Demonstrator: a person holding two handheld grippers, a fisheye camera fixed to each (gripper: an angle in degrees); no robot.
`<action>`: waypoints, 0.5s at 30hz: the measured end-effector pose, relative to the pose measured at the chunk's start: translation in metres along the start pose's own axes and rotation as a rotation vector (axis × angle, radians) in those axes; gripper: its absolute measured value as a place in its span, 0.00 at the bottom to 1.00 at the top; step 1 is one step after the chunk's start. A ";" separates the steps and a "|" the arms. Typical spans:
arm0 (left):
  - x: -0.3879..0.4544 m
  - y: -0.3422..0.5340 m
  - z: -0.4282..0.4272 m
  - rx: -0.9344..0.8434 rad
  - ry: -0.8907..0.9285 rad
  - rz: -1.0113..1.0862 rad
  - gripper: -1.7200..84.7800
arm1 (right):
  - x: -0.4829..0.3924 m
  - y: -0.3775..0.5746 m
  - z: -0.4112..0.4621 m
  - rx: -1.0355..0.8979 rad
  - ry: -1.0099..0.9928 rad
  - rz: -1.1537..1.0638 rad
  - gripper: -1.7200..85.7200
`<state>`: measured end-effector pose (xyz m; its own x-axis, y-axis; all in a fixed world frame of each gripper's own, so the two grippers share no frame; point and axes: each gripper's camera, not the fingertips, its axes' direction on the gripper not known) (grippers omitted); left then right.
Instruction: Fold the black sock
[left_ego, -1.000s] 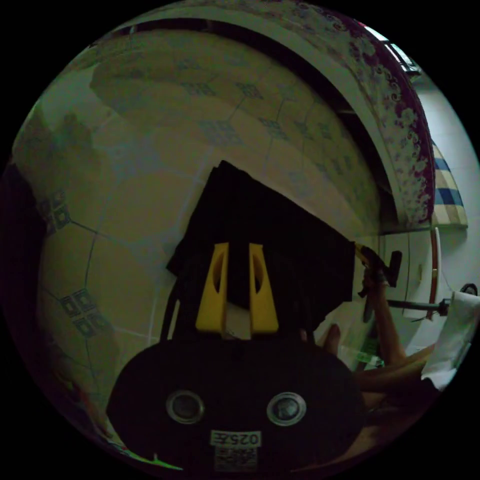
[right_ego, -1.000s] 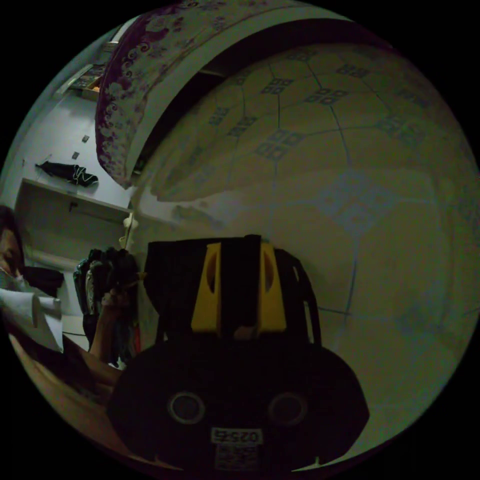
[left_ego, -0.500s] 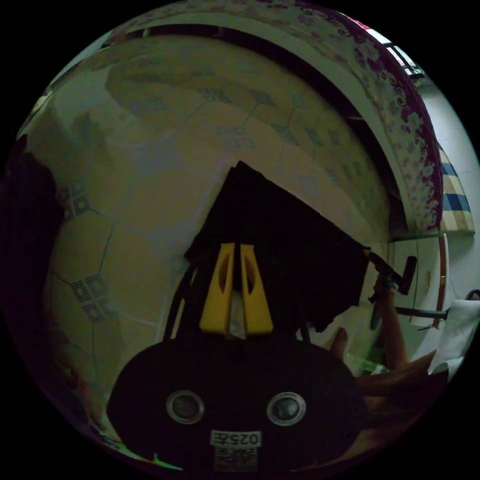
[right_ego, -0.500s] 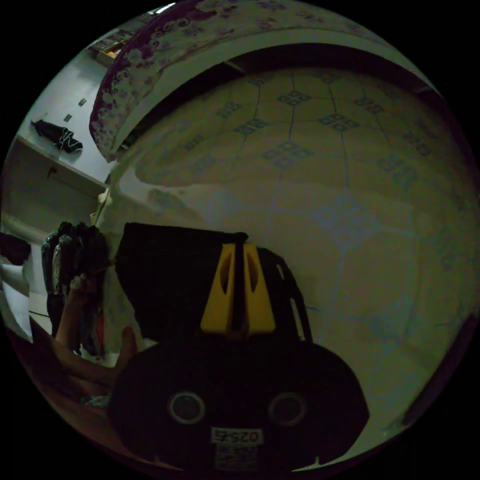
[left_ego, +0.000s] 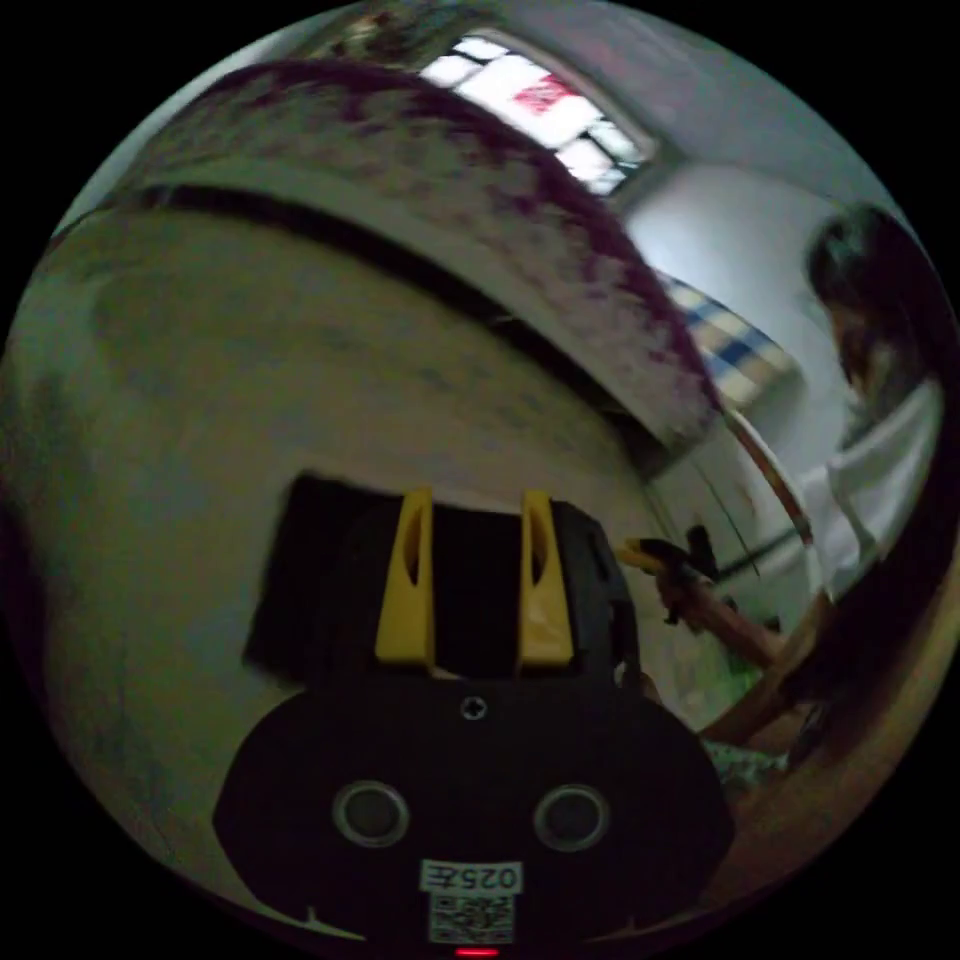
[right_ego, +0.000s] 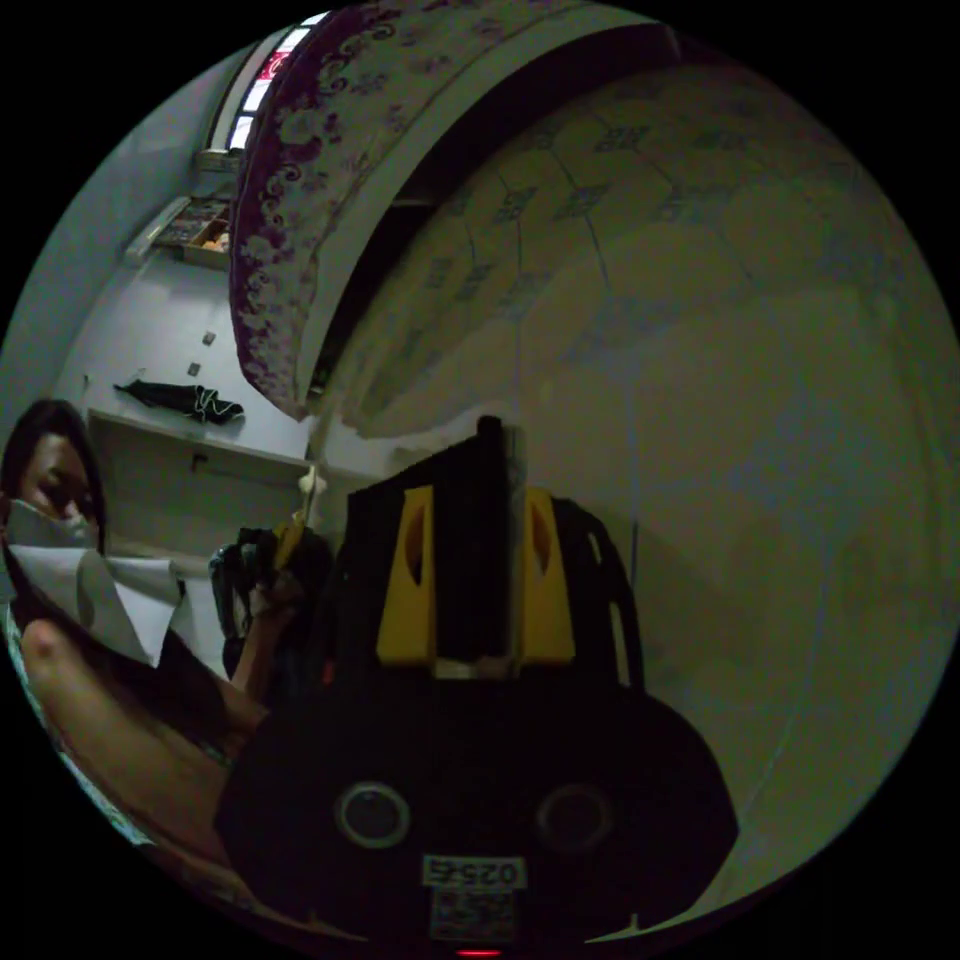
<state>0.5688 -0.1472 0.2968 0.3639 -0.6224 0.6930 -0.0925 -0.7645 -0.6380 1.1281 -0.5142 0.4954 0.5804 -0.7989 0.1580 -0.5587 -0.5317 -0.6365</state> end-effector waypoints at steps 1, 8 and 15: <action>0.009 -0.003 0.013 -0.006 0.055 0.076 0.16 | 0.002 0.007 -0.004 -0.010 -0.010 0.010 0.16; 0.151 -0.023 0.235 -0.541 0.482 0.936 0.18 | 0.020 0.070 -0.010 -0.079 -0.020 0.038 0.18; 0.209 0.028 0.398 -1.128 0.448 1.278 0.16 | 0.034 0.086 -0.013 -0.025 -0.057 0.050 0.17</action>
<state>1.0110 -0.2323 0.2903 -0.6831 -0.7159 0.1449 -0.6981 0.5816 -0.4177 1.0919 -0.5902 0.4564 0.5839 -0.8077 0.0823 -0.6020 -0.4987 -0.6236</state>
